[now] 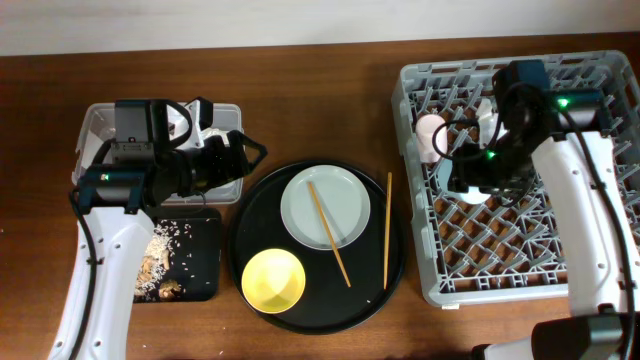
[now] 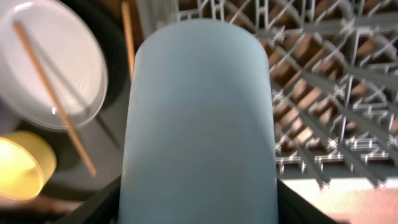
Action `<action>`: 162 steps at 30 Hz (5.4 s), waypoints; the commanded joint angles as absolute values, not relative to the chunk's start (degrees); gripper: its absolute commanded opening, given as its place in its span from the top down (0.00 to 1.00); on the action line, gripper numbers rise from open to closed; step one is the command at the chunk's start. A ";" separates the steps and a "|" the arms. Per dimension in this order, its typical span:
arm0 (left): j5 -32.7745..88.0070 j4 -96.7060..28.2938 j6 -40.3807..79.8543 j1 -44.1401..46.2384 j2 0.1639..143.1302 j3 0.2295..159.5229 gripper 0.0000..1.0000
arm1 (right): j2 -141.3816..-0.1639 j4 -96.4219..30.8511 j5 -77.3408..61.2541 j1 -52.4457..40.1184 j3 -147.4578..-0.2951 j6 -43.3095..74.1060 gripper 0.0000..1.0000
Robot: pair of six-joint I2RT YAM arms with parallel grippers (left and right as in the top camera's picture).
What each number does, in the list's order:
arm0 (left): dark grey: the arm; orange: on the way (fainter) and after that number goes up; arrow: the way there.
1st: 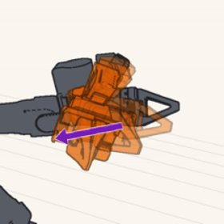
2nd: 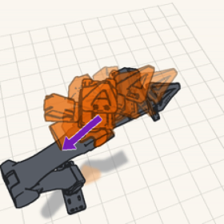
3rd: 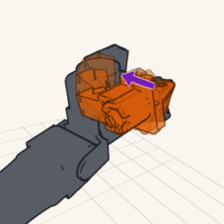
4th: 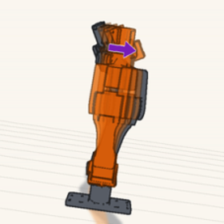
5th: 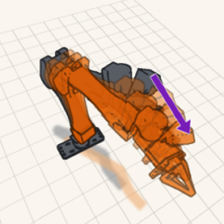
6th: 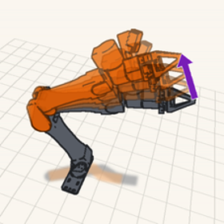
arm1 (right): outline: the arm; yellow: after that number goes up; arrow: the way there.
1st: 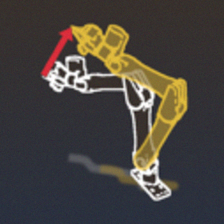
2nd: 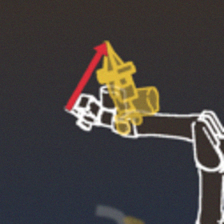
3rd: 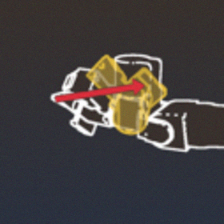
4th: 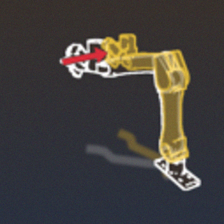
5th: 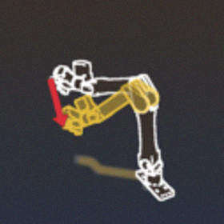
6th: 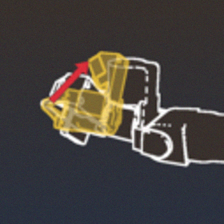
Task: Sort waste into correct bins and load items into the dishwasher rack
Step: 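Place the blue cup upright in the dish rack with the right gripper, then grasp one chopstick on the plate with the right gripper, then insert the chopstick into the dish rack with the right gripper, then grasp the second chopstick on the tray with the right gripper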
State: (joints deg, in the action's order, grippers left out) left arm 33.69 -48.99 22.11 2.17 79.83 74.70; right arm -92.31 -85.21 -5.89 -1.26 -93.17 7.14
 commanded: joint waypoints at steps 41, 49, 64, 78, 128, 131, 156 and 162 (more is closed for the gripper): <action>14.02 -53.08 19.62 1.96 79.79 74.83 0.07 | -90.11 -70.78 -10.35 -22.17 -82.56 23.38 0.26; 9.98 -55.20 19.62 1.96 79.79 74.83 0.01 | -90.91 -53.39 -3.42 -40.34 -73.67 27.94 0.49; 10.00 -55.20 19.62 1.96 79.79 74.83 0.01 | -105.06 -38.11 11.64 -46.76 -69.21 27.94 0.52; 10.00 -55.18 19.62 1.96 79.79 74.83 0.01 | -110.56 -38.11 10.96 -46.76 -68.90 27.94 0.78; 10.02 -55.20 19.62 1.96 79.79 74.83 0.01 | -98.61 -54.35 5.63 4.14 -80.66 -5.13 0.50; 10.00 -55.20 19.62 1.96 79.79 74.83 0.01 | -95.98 -63.83 -5.45 4.01 -87.81 -4.01 0.50; 10.00 -55.20 19.62 1.96 79.79 74.83 0.01 | -83.05 -58.83 -6.70 -31.53 -65.80 38.44 0.49; 10.02 -55.18 19.62 1.96 79.79 74.83 0.01 | -83.42 -46.87 0.08 -32.18 -56.71 45.93 0.01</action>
State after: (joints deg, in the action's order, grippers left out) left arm 10.39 -55.13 20.51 2.17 79.83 74.70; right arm -83.50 -48.75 -4.05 -31.94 -58.61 39.13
